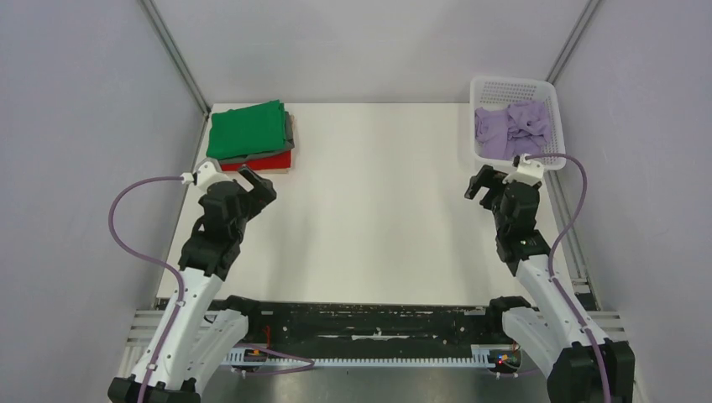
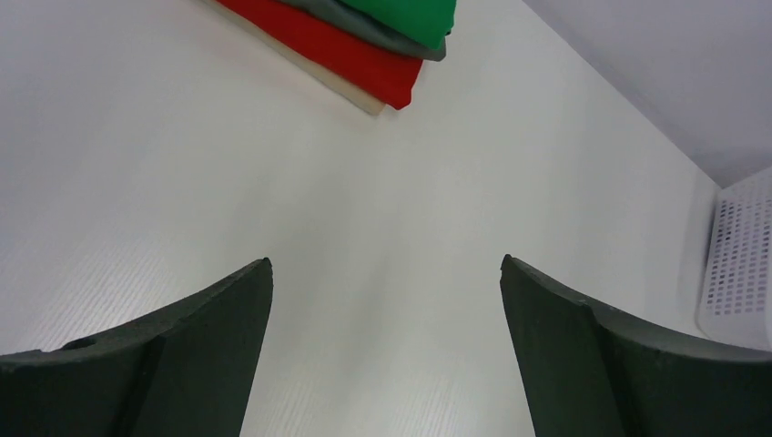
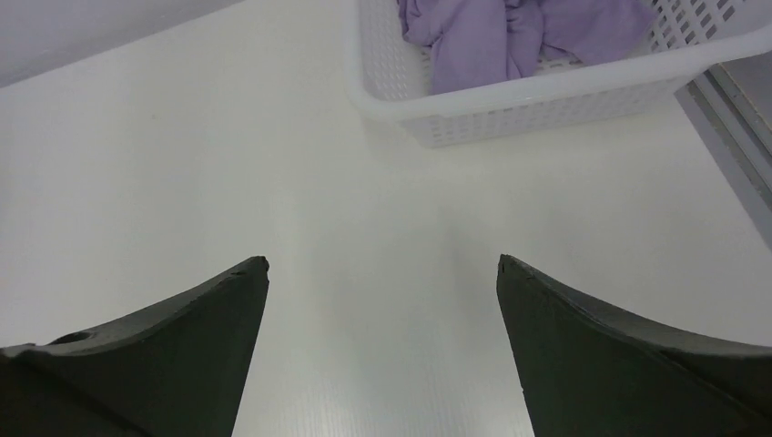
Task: Fold and stack the t-shirts
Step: Grab crumpled tshirt from bin with the right arm
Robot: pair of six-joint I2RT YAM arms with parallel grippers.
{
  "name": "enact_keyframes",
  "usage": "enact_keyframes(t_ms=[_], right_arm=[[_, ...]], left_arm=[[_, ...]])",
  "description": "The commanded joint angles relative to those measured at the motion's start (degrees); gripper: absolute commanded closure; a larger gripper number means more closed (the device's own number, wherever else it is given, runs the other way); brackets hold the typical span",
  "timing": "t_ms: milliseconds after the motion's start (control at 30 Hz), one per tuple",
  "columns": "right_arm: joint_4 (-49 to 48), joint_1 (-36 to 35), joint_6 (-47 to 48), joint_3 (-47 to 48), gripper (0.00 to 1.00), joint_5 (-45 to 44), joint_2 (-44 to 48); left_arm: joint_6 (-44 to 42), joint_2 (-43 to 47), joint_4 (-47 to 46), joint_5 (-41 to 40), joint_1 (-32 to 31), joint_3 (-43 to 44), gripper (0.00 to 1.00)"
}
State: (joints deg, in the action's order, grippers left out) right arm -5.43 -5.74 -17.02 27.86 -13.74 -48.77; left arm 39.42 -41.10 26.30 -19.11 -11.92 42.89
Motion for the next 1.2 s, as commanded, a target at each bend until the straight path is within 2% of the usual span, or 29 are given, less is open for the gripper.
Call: enact_keyframes(t_ms=[0,133,267,400,533,667,867,1000,1167], right_arm=[[-1.62,0.12,2.24,2.70,0.02,0.90,-1.91],[0.54,0.13,8.66,8.91,0.02,3.00,-8.57],[7.33,0.35,5.93,21.91,0.02,-6.41,-21.75],[8.31,1.51,3.13,34.14,0.02,-12.29,-34.93],[7.61,1.82,0.55,46.11,0.02,-25.23,-47.25],[8.24,3.46,-2.42,55.65,0.02,-26.39,-57.46],[7.00,5.33,-7.97,62.88,0.02,-27.53,-66.53],[1.02,7.76,-9.98,63.58,0.02,-26.94,-70.50],[-6.48,7.76,-11.79,63.92,0.02,-32.41,-74.26]], left_arm=[[1.59,0.28,2.05,-1.86,0.08,1.79,0.00],[1.12,-0.51,2.56,-1.25,0.08,2.03,0.00],[0.11,-1.98,2.53,0.28,0.08,2.65,0.00],[-0.76,-2.38,0.87,1.16,0.06,2.02,0.00],[-1.76,-2.53,-1.69,1.93,0.06,0.78,0.00],[-2.66,-3.32,-4.57,4.68,0.06,-0.02,0.00],[-3.79,-4.07,-8.22,7.25,0.06,-0.98,0.00],[-4.25,-3.84,-11.86,9.38,0.06,-2.50,0.00],[-4.74,-4.13,-13.98,9.78,0.06,-3.30,0.00]])
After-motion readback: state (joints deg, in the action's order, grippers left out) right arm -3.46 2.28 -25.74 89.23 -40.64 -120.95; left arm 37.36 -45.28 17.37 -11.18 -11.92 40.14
